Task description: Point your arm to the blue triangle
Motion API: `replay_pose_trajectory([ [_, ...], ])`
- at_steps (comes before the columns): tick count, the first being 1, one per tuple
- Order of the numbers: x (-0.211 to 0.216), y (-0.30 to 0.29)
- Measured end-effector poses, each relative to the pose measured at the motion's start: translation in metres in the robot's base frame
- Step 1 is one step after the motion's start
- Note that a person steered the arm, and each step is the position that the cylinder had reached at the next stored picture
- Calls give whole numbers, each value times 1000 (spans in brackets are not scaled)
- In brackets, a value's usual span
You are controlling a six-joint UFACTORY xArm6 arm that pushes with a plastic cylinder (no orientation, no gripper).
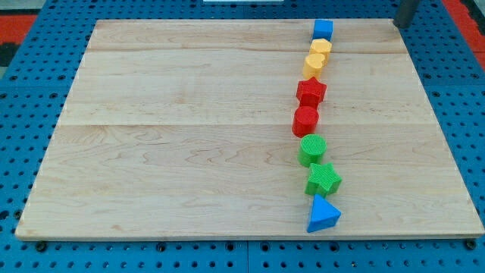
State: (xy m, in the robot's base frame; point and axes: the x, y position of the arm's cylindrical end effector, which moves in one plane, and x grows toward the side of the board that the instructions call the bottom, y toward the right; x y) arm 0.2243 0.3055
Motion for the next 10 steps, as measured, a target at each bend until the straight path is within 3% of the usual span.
replay_pose_trajectory([
  [3,268,12],
  [5,365,-61],
  [7,391,-121],
  [10,389,-132],
])
